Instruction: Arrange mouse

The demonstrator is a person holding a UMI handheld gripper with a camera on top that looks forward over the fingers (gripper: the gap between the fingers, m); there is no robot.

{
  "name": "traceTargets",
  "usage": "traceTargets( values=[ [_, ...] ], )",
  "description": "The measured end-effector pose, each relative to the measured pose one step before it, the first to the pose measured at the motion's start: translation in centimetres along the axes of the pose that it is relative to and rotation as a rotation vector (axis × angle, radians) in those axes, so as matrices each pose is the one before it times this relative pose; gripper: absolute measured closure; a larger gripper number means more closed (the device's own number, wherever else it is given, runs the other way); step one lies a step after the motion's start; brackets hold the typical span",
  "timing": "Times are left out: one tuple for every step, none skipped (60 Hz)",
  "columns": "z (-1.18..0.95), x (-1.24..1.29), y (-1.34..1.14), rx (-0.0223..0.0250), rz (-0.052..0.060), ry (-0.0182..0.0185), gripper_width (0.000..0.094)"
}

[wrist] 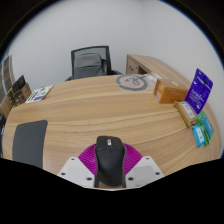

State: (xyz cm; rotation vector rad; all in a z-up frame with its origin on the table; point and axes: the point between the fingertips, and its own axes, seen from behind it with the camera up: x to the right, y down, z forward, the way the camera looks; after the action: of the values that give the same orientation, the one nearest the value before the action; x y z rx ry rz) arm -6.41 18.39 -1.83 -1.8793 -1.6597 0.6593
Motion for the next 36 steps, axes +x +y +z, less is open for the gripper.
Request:
traceTargets(
  values=[
    [-0.139,-0.024,0.114,-0.00148,-0.0005,-0.00297,0.064],
    [-0.186,0.0,0.098,-0.00277,-0.0006,-0.00078,0.0642],
    [-0.247,0.129,0.082,-0.00329,-0.0001,0.00452,0.0641],
    [-0.303,0.247,-0.008,-0.00124,0.0015,0.01071,0.0641],
    [-0.373,0.256,-0.146,0.00405,0.0037,0.01329,0.064],
    [-0.4,0.203,-0.265,0.00746,0.0017,0.01269,0.064],
    [-0.444,0.169,-0.39,0.0101,-0.0004,0.01063,0.0641],
    [-0.469,0.182,-0.434,0.01089,-0.0005,0.00934,0.0638],
    [-0.423,0.109,-0.443,0.00913,-0.0028,0.01007,0.0639],
    [-0.483,0.13,-0.491,0.00795,-0.0036,0.00705,0.064],
    [-0.497,0.001,-0.537,0.00845,-0.0012,0.0044,0.064],
    [-0.517,-0.022,-0.609,0.00769,0.0044,0.00336,0.064],
    [-0.514,-0.047,-0.624,0.0088,0.0084,0.00383,0.0639],
    [-0.49,-0.105,-0.63,0.00656,0.0075,0.00286,0.064],
    [-0.476,-0.148,-0.58,0.0039,0.0023,0.00181,0.064],
    [-0.478,-0.228,-0.604,0.00415,0.0008,0.00084,0.0642],
    [-0.499,-0.338,-0.692,0.00721,0.0028,-0.00164,0.0641],
    [-0.498,-0.477,-0.749,0.00974,0.0042,-0.00619,0.0642],
    [-0.53,-0.624,-0.703,0.00878,0.0029,-0.00877,0.0642],
    [-0.495,-0.705,-0.662,0.0073,-0.0007,-0.0099,0.0641],
    [-0.464,-0.707,-0.643,0.0068,-0.0015,-0.00883,0.0641],
    [-0.448,-0.716,-0.669,0.0085,-0.0014,-0.00703,0.0641],
    [-0.432,-0.75,-0.656,0.00985,-0.0024,-0.00626,0.0641],
    [-0.392,-0.793,-0.631,0.00989,-0.0048,-0.00623,0.064],
    [-0.37,-0.916,-0.569,0.00827,-0.0076,-0.00835,0.0639],
    [-0.239,-0.974,-0.453,0.00669,-0.0071,-0.0094,0.064],
    [-0.309,-1.062,-0.463,0.0057,-0.0047,-0.01126,0.064],
    [-0.271,-1.099,-0.403,0.00535,-0.0018,-0.01178,0.064],
    [-0.241,-1.185,-0.332,0.0046,-0.0016,-0.01264,0.0639],
    [-0.202,-1.225,-0.265,0.00341,-0.0032,-0.01361,0.0639],
    [-0.141,-1.218,-0.2,0.00295,-0.0046,-0.01346,0.0639],
    [-0.079,-1.215,-0.154,0.00303,-0.0052,-0.01344,0.0639],
    [-0.051,-1.238,-0.107,0.0027,-0.0055,-0.01284,0.0638],
    [-0.125,-1.439,-0.031,0.0042,-0.0061,-0.01013,0.0638],
    [0.033,-1.171,-0.022,0.00229,-0.0061,-0.01146,0.0637],
    [0.064,-1.153,0.032,0.0024,-0.007,-0.01075,0.0637]
  ],
)
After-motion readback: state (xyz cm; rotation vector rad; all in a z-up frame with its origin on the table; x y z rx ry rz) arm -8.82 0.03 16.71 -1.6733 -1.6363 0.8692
